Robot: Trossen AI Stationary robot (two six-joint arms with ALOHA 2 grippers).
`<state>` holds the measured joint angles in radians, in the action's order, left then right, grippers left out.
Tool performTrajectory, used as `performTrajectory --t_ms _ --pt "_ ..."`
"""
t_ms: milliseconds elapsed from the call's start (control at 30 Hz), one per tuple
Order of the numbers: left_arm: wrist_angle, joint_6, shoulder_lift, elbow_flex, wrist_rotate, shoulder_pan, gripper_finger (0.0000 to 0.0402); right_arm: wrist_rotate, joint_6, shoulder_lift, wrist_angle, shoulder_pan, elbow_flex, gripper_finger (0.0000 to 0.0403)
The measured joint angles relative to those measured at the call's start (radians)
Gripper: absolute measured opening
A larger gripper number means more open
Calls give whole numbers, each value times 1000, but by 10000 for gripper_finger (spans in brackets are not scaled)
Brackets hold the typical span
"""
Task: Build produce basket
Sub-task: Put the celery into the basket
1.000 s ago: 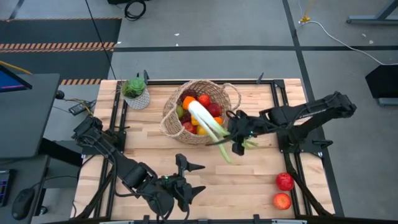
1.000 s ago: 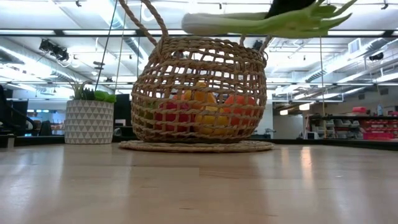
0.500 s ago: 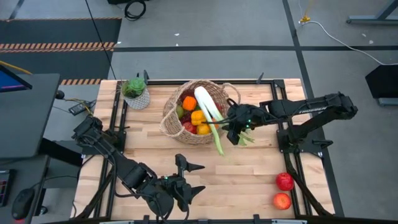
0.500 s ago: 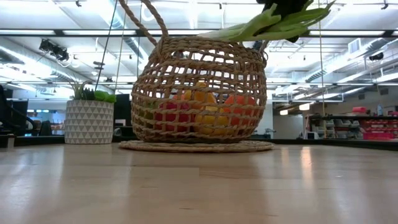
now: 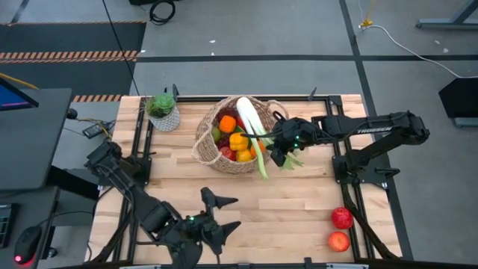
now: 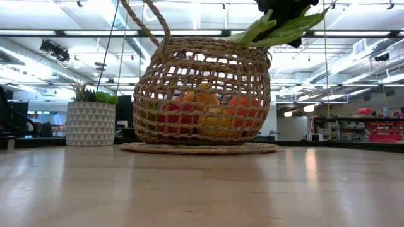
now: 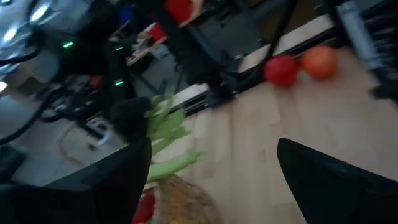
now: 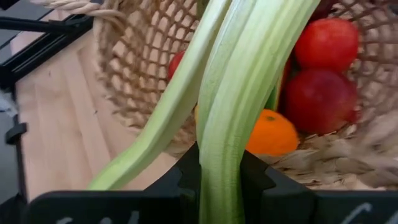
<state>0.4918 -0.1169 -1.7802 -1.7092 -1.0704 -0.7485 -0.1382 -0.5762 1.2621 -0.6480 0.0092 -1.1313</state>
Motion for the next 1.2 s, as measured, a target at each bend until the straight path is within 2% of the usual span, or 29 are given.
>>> performTrajectory --t_ms 133,233,300,367,467,633,700,833,900,1000,1100,1200 --pt "-2 -22 0 0 -73 32 354 12 1 0 13 18 0 62" --pt "-1 41 1 0 -72 42 354 28 -5 0 25 32 0 62" --pt "-1 83 1 0 -28 43 354 56 -9 0 27 41 0 62" --pt "-1 101 0 0 72 55 354 72 -21 0 27 51 0 62" --pt "-19 105 -1 1 287 98 354 82 -33 0 27 63 0 62" --pt "-265 15 -14 95 684 220 354 87 -50 0 25 81 0 62" --pt "-349 4 -10 130 760 269 354 89 -49 0 15 86 0 62" --pt "-426 6 55 190 816 338 354 88 -34 0 -14 90 0 62" --pt "-484 -2 106 254 843 357 354 86 -33 0 -29 89 1 62" --pt "-610 -7 218 420 886 376 354 84 -29 0 -40 89 1 62" --pt "-730 23 360 607 890 413 354 84 -27 0 -32 89 1 62" --pt "-783 78 523 766 868 449 354 84 -34 0 -31 89 1 63"
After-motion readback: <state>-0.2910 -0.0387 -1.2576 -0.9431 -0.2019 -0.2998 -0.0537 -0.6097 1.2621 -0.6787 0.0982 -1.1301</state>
